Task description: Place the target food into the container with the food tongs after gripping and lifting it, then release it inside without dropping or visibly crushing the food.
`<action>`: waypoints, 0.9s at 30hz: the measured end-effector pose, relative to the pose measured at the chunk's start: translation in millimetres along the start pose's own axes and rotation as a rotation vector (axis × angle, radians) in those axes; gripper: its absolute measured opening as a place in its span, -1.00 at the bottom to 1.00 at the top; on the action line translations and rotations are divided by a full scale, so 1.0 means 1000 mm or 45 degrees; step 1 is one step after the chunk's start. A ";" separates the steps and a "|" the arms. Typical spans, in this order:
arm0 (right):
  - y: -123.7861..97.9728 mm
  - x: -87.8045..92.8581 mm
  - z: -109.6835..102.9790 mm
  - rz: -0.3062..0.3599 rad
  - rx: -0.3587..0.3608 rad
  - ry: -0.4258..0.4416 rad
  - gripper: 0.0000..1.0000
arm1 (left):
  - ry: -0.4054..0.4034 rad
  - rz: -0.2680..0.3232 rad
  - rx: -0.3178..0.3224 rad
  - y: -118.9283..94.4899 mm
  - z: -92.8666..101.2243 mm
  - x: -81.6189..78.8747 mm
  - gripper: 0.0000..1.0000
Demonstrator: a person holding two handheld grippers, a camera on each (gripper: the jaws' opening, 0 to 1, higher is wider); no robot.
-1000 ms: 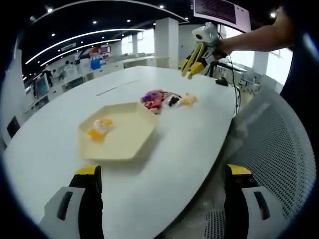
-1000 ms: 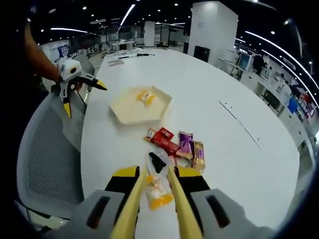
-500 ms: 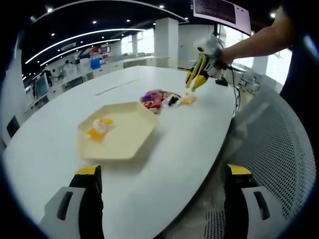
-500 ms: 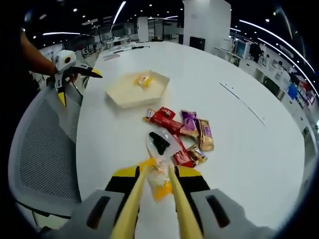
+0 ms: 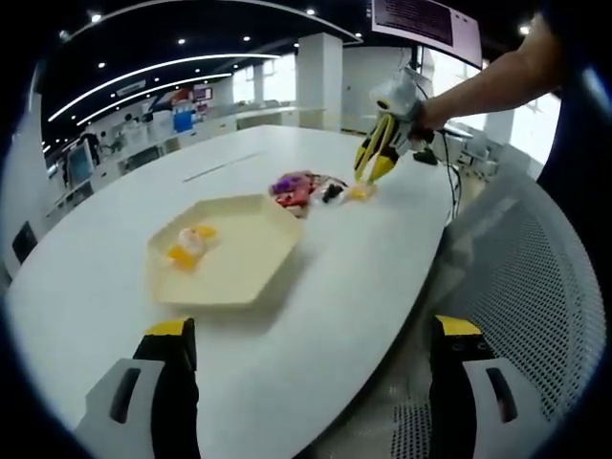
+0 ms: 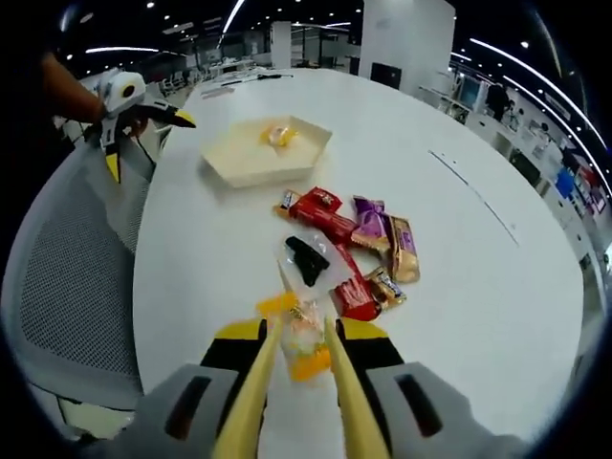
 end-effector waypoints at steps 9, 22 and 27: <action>0.010 0.004 0.002 -0.028 0.039 0.012 -0.44 | -0.004 -0.002 0.000 0.000 0.000 0.001 0.96; 0.011 -0.002 0.002 -0.078 0.062 0.147 -0.59 | -0.002 -0.002 -0.001 0.000 -0.001 0.000 0.95; 0.009 -0.003 0.000 -0.093 0.063 0.164 -0.62 | 0.001 -0.001 0.000 0.000 0.000 -0.001 0.95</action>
Point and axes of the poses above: the point that each gripper's makers call its tool centre point, and the gripper's own axes: y roughly forward along the fingers, z roughly to its right, x roughly out of its underside, the point moved 8 cm from there along -y, roughly backward along the fingers, and after that the axes turned 6 degrees about y, right-handed, at the moved point
